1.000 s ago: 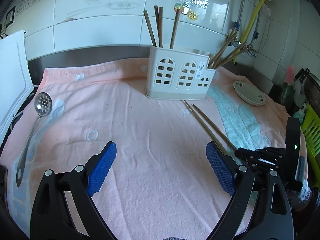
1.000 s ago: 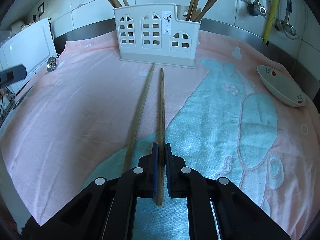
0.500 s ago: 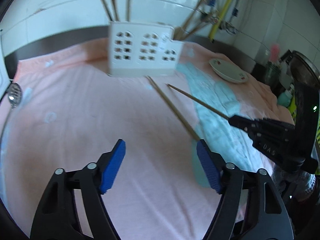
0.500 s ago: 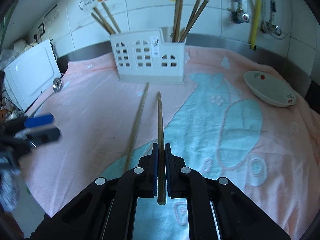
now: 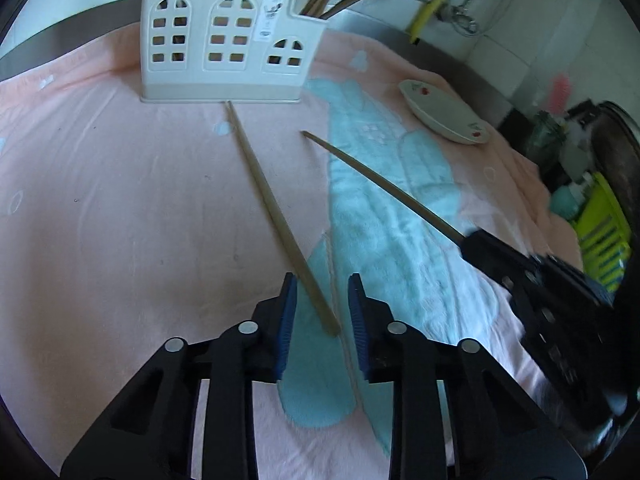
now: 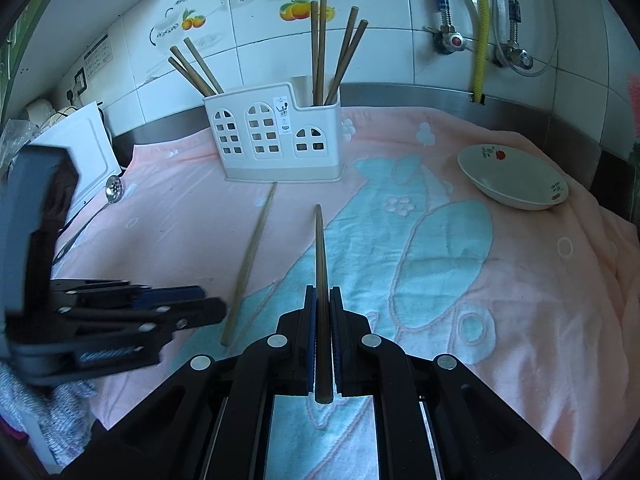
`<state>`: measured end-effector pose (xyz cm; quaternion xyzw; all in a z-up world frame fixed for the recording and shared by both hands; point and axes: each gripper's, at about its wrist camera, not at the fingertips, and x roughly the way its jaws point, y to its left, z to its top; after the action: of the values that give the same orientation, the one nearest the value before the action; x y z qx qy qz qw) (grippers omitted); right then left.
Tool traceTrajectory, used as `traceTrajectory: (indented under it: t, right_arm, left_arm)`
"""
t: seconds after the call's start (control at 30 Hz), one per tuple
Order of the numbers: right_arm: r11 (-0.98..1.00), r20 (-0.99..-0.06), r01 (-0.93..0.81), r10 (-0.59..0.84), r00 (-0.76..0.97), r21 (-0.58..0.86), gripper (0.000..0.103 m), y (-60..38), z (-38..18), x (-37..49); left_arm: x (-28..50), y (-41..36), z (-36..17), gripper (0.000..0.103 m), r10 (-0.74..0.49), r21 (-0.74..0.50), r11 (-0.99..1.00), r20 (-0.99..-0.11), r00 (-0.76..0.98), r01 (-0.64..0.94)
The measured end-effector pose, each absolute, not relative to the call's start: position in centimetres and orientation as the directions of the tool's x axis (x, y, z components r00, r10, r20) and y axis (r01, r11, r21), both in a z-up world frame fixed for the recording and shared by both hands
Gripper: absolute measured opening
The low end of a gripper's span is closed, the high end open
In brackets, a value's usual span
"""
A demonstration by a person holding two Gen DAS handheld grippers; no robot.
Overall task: Organize utensils
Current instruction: 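Close the left gripper on the last chopstick while the right gripper holds its own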
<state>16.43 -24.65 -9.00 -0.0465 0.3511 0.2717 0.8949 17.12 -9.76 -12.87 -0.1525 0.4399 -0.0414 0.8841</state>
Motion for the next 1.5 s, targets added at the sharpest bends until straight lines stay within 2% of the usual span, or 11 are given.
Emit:
traceTrajectory:
  t: [0.2, 0.43, 0.77, 1.03, 1.23, 1.5]
  right_arm:
    - [0.846, -0.649, -0.52, 0.461, 0.605, 0.117, 0.006, -25.2, -9.1, 16.6]
    - [0.849, -0.646, -0.513, 0.463, 0.606, 0.127, 0.006, -25.6, -9.2, 16.7]
    - [0.853, -0.647, -0.504, 0.463, 0.606, 0.14, 0.006, -26.1, -9.5, 16.7]
    - [0.855, -0.648, -0.5, 0.462, 0.606, 0.142, 0.007, -26.2, -9.5, 16.6]
    - [0.854, -0.633, -0.504, 0.461, 0.622, 0.127, 0.006, -26.0, -8.5, 16.3]
    - [0.852, -0.591, -0.508, 0.476, 0.651, 0.127, 0.006, -25.0, -6.0, 16.0]
  left_arm:
    - [18.9, -10.2, -13.5, 0.025, -0.161, -0.289, 0.948, -0.795, 0.584, -0.131]
    - [20.7, -10.4, -14.2, 0.012, -0.136, -0.271, 0.944, -0.837, 0.53, -0.186]
    - [20.4, -10.3, -14.4, 0.013, -0.119, -0.271, 0.936, -0.843, 0.524, -0.224]
    - [20.2, -10.1, -14.2, 0.009, -0.124, -0.273, 0.938, -0.839, 0.53, -0.212]
    - [18.5, -8.9, -12.3, 0.007, -0.113, -0.253, 0.953, -0.802, 0.586, -0.163]
    - [15.9, -6.9, -8.5, 0.006, -0.118, -0.231, 0.97, -0.704, 0.701, -0.069]
